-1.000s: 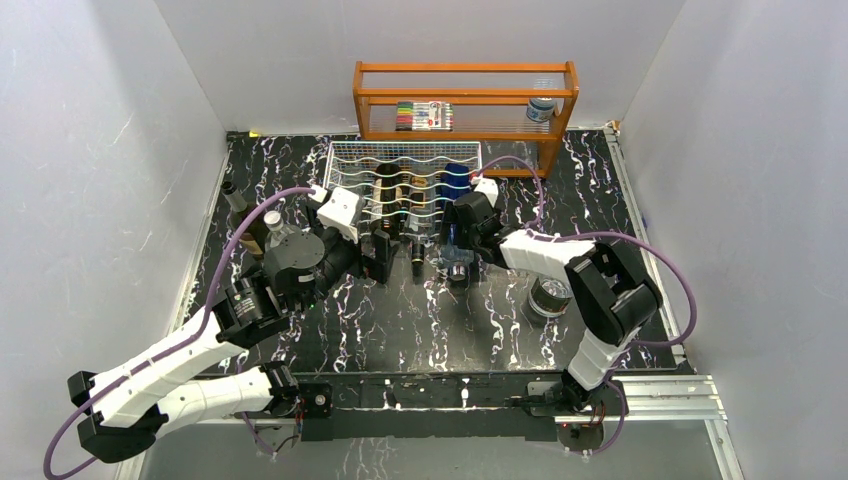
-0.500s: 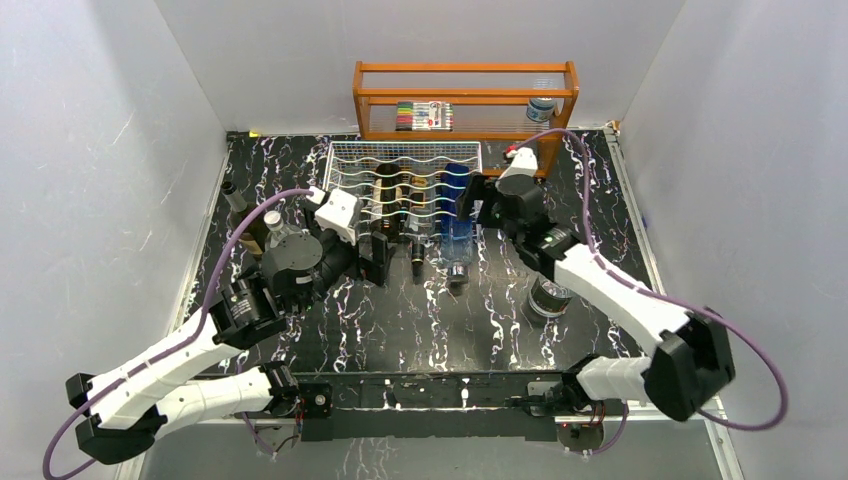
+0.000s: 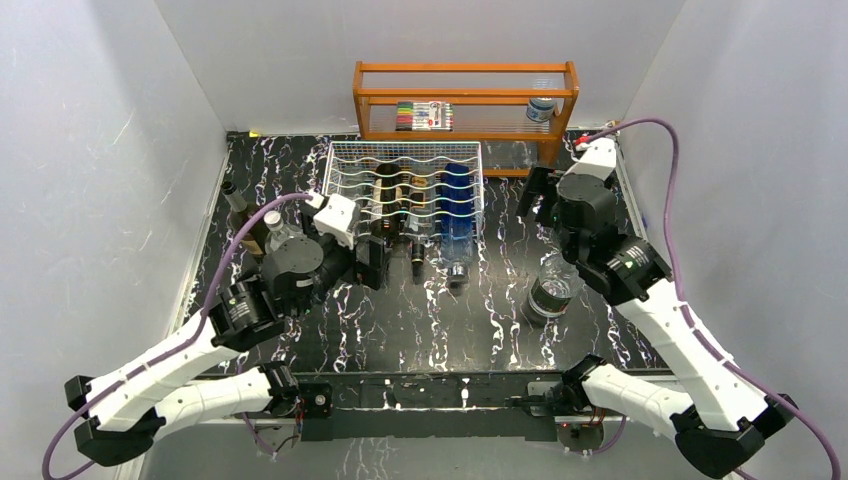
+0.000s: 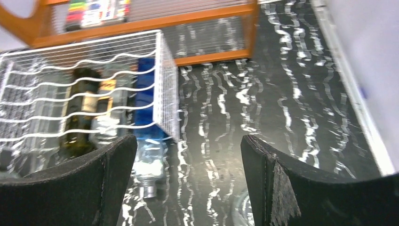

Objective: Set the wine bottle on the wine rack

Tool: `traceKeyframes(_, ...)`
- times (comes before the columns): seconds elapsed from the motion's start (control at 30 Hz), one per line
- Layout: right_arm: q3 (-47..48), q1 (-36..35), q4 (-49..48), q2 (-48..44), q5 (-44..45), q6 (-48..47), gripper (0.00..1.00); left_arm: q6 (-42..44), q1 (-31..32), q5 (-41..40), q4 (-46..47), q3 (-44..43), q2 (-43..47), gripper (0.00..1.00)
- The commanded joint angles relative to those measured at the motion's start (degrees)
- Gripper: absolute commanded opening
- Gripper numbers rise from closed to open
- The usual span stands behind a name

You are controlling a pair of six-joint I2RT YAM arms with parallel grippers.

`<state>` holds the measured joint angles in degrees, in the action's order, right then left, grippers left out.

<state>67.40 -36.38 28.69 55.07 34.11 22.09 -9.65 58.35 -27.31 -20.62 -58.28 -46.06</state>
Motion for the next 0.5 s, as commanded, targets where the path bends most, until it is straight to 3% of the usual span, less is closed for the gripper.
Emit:
traceKeyframes(0.0,3.6,0.3,10.46,0.61,13.42,-0.63,0.91,0.81,-0.18,-2.57,0.69,2.08,-2.38,0.98)
traceKeyframes(0.3,-1.84,2.37,18.29,-0.04,13.07,9.28,0.9,0.77,-0.16,0.3,3.99,2.56,-8.27,0.98)
traceKeyframes(0.47,-4.78,2.64,22.97,-1.83,15.12,15.28,0.85,0.27,-0.17,2.4,4.87,2.04,-10.31,0.98)
